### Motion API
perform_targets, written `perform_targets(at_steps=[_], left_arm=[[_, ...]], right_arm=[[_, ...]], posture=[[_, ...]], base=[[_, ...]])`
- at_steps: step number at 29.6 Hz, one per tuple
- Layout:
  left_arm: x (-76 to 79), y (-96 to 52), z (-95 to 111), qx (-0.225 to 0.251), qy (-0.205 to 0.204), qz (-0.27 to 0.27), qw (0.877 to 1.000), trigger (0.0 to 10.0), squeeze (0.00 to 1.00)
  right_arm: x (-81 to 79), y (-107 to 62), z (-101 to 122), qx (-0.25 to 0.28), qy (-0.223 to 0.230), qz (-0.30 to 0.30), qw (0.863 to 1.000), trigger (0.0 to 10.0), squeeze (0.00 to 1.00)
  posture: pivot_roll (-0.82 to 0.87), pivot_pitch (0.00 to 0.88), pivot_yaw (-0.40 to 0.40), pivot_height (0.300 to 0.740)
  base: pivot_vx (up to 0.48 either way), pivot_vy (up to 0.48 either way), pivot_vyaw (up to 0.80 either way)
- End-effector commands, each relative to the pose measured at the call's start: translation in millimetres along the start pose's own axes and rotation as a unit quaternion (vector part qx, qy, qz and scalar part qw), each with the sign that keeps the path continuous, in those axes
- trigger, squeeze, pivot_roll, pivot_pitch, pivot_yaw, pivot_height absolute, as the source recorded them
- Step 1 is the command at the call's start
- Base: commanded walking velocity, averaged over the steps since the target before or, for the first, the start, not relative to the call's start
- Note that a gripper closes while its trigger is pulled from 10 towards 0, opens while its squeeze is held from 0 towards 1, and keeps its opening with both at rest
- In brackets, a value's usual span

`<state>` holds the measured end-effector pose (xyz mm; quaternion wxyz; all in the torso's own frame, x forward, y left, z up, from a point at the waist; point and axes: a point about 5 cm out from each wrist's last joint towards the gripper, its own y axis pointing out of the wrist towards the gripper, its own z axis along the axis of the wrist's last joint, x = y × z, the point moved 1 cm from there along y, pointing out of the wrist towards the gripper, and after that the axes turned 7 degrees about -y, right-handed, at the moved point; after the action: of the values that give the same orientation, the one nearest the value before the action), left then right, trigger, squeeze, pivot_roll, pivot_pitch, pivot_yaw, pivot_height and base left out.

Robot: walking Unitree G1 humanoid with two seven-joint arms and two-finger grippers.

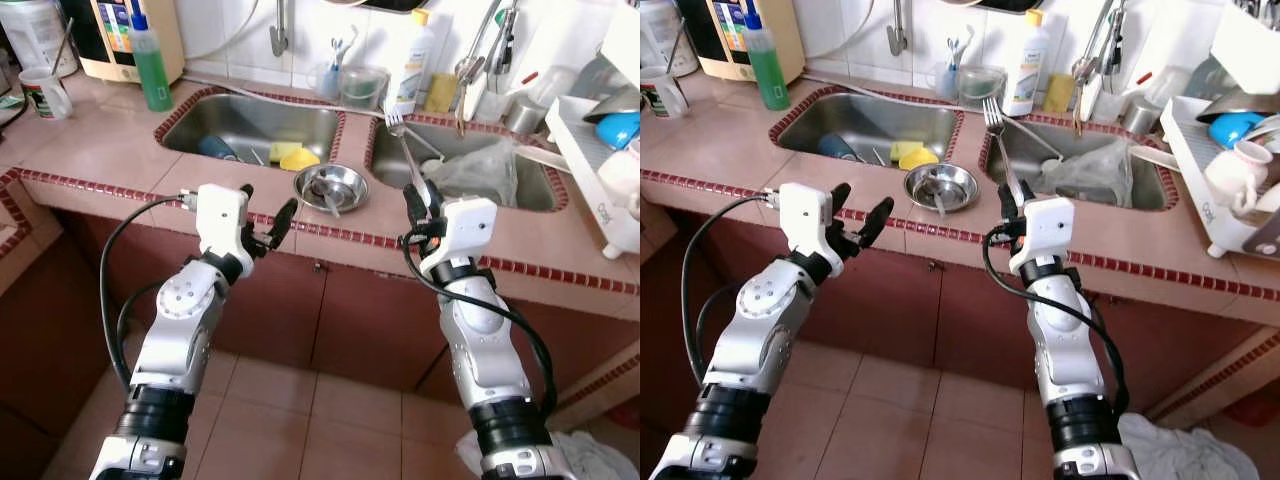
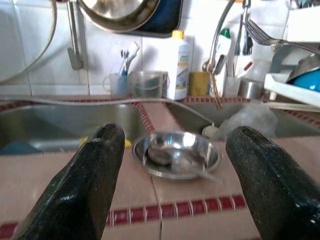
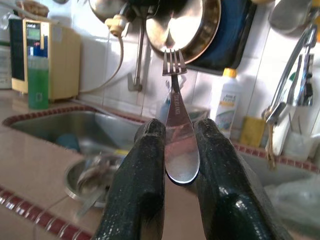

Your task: Kitchen organization

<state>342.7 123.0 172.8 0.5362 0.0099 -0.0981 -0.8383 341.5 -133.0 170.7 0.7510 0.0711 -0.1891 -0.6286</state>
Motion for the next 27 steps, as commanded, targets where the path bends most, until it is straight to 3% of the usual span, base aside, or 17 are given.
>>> perform_targets(at_steps=[1, 27], left_arm=[[3.8, 1.4, 3.3, 0.003, -0.001, -0.008, 1.000, 10.0, 0.00], [2.4, -3.6, 3.4, 0.001, -0.010, 0.003, 1.000, 10.0, 0.00]], right_arm=[[4.1, 2.0, 8.4, 0.014, -0.005, -0.005, 1.000, 10.0, 0.00], [5.4, -0.5, 7.5, 0.002, -0.007, 0.000, 1.000, 10.0, 0.00]], posture=[[0.15, 0.000, -0.030, 0.740], [0.15, 0.029, -0.047, 0.740]], base=[[0.341, 0.000, 0.00], [0.389, 0.000, 0.00]])
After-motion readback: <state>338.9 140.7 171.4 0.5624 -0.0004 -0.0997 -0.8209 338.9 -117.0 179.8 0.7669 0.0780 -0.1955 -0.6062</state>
